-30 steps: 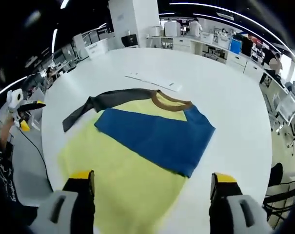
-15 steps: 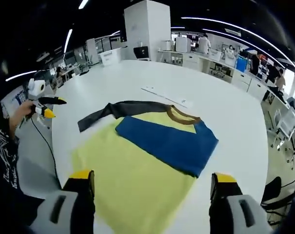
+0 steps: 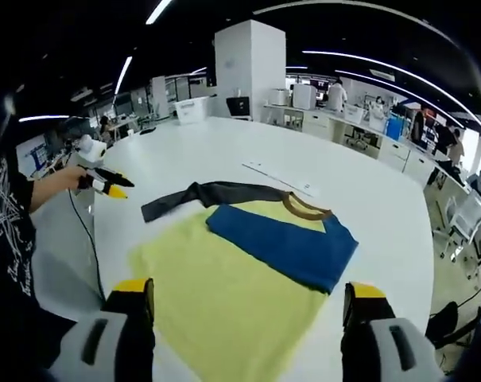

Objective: Fold the garment on the visible template until the final outline fits inside the template.

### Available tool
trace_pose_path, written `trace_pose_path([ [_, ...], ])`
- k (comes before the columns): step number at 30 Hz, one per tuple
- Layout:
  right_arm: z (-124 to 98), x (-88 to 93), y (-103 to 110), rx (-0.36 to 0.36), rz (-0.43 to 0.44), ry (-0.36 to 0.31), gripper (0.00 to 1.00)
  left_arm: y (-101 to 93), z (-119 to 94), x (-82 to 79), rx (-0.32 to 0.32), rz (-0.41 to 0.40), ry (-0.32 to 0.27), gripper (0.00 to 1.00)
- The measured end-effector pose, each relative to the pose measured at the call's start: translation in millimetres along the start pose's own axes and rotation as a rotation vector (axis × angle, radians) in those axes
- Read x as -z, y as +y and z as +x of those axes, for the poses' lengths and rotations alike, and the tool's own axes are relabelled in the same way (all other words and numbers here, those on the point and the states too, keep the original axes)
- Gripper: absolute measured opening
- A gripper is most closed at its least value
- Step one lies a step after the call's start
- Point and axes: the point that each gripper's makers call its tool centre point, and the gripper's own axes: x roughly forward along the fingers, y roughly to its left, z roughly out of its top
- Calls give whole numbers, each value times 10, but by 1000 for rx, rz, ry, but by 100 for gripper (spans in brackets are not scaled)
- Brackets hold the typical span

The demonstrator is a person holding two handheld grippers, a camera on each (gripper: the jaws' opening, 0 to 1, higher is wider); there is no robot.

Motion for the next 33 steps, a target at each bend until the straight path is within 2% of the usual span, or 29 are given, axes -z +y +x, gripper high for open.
trace_pose_path([
  [8,-44,147,87,28,15,-16,99,109,184,81,-19,-36,-21,44],
  [13,-72,262,124,44,32,-16,99,185,282,174,-49,-35,-3,39],
  [15,-80,289,138,53,42,-18,99,212,310,261,-60,-50,35,34],
  [17,-79,314,162,54,47,-17,99,227,333,264,-63,-50,20,32],
  [19,-76,340,189,57,43,-9,99,244,356,299,-70,-64,30,31],
  [24,-76,356,193,69,31,-3,99,275,384,332,-93,-63,24,23],
  [29,-68,340,166,83,36,-12,97,327,390,423,-148,-42,50,15],
  [31,-58,362,151,87,50,-8,97,333,397,370,-153,-15,25,13],
  [33,-51,380,164,87,45,-2,97,340,395,372,-162,-10,32,11],
])
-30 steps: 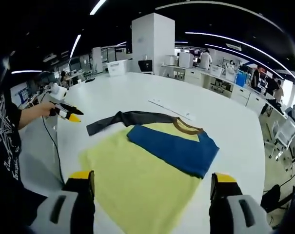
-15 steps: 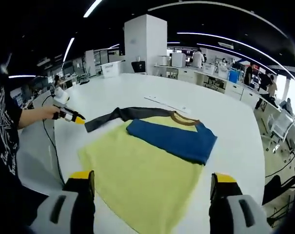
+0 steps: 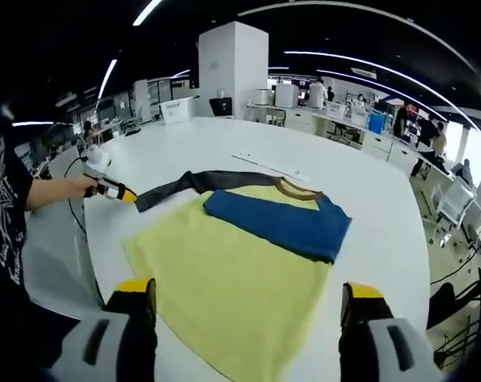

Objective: Fold the garment on the visible template until the final outline fits inside the template.

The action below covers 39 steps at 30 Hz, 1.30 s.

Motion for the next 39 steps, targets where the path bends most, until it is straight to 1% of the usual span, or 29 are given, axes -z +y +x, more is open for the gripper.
trace_pose_path([
  [4,22,57,38,-3,-1,20,97,-77,2,-7,8,1,12,10],
  [6,38,82,60,-7,2,24,96,-73,10,-10,-5,3,14,9],
  [8,46,106,75,-8,0,32,96,-34,10,-12,-22,-12,17,6],
  [9,47,114,79,-7,-4,34,96,-22,7,-13,-26,-52,19,5],
  [12,46,119,84,-6,-9,36,96,8,11,-13,-27,-76,22,2],
  [13,46,118,79,-5,-8,35,96,3,11,-13,-27,-75,25,2],
  [14,46,114,77,-3,-8,32,96,39,32,-18,-19,-58,29,1],
  [16,46,103,79,-4,-6,26,96,33,43,-22,-21,-37,39,0],
  [17,45,100,81,-5,-4,25,96,32,43,-21,-14,-9,51,0],
  [19,48,97,89,-8,-6,24,96,55,48,-28,-20,-3,57,0],
  [20,51,100,94,-9,-9,26,96,56,45,-30,-13,8,62,0],
  [25,53,114,91,-7,-13,35,96,291,54,-118,-43,79,74,0],
  [26,51,110,94,-6,-16,32,96,360,58,-166,-48,116,68,0],
  [31,62,110,103,-14,-20,31,97,570,77,-265,-50,131,79,0],
  [32,64,108,97,-13,-22,32,98,575,76,-302,-32,113,73,0],
  [34,65,94,92,-11,-24,26,99,617,75,-340,-35,103,68,0],
  [35,64,78,93,-13,-19,20,99,651,86,-339,-42,123,82,0],
  [37,61,53,90,-12,-11,12,99,705,114,-349,-44,148,89,0],
  [39,59,29,101,-20,-6,5,99,764,136,-366,-53,155,88,0],
])
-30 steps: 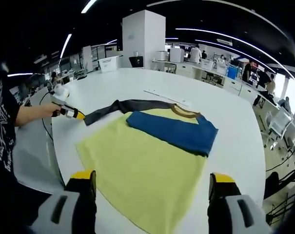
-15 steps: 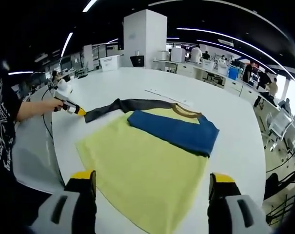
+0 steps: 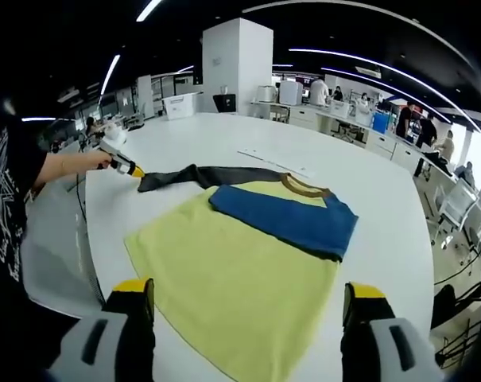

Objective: Fold the garment on the visible template until the final outline fits inside the template.

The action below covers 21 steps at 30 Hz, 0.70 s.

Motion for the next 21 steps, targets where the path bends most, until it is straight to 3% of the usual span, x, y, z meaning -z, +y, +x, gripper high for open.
trace_pose_path([
  [7,-13,-32,0,-2,0,6,99,249,100,-102,-52,83,17,0],
  [11,-35,-24,-11,7,10,7,99,382,162,-212,-60,225,14,0],
  [13,-50,-11,-24,14,10,11,99,526,185,-229,-107,285,50,0],
  [21,-50,10,-20,24,22,22,99,687,356,-326,-130,308,69,0],
])
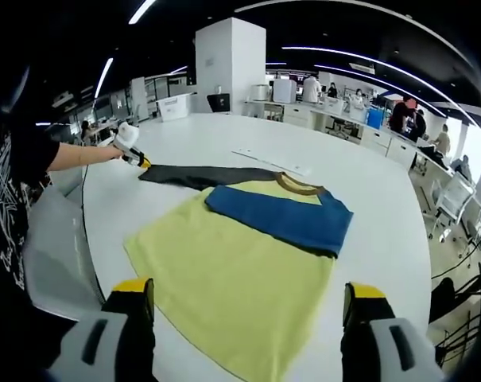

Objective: Fold the garment on the visible template until the final outline fits inside the template.

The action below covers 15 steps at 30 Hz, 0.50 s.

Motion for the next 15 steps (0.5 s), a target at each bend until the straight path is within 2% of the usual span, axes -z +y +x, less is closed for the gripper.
trace_pose_path([
  [6,-13,-13,2,1,-1,-2,99,86,74,20,-23,-17,7,0],
  [14,-21,-7,-16,7,-3,4,99,126,108,-6,-42,8,6,0],
  [15,-18,-12,-9,6,-3,3,99,114,106,-14,-43,33,-4,0],
])
